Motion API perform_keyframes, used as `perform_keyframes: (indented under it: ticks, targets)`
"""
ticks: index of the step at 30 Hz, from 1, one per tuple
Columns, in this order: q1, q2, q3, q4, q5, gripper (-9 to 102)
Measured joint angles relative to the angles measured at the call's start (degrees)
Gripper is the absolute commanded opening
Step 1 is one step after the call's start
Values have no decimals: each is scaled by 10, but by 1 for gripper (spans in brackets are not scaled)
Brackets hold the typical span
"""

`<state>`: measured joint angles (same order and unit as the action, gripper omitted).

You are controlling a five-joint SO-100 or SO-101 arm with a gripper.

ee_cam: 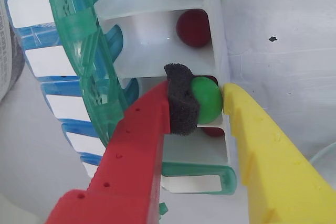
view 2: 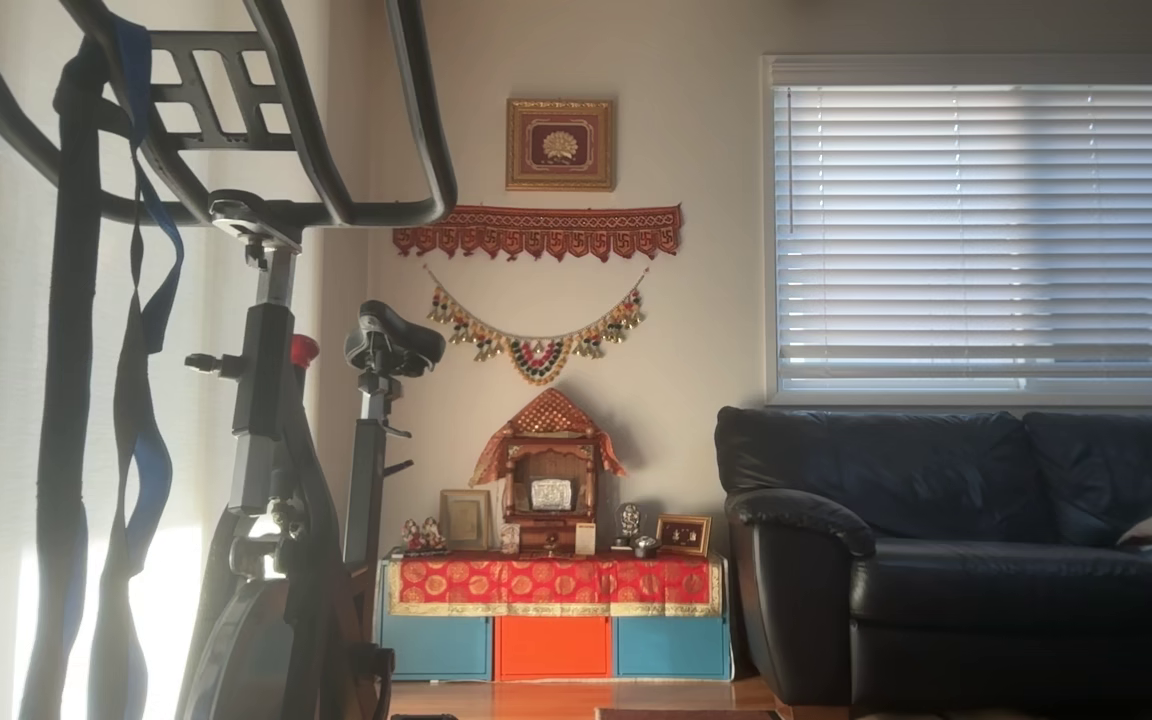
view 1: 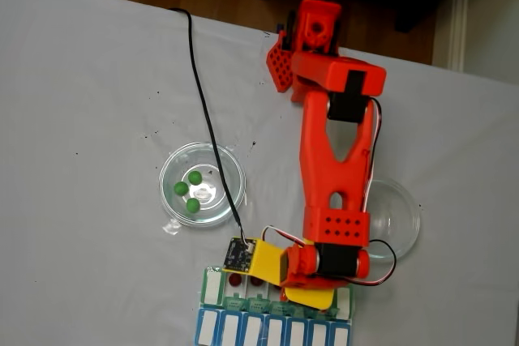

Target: Sort medicines into box.

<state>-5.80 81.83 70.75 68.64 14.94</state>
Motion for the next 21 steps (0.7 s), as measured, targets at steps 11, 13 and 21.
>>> perform_keyframes:
  ticks: [11,13,21]
  targets:
    - [-9,45,56,-31,25,1]
    - [-11,47,66,-44,25,1]
    - [-16,55,98,-88,25,4]
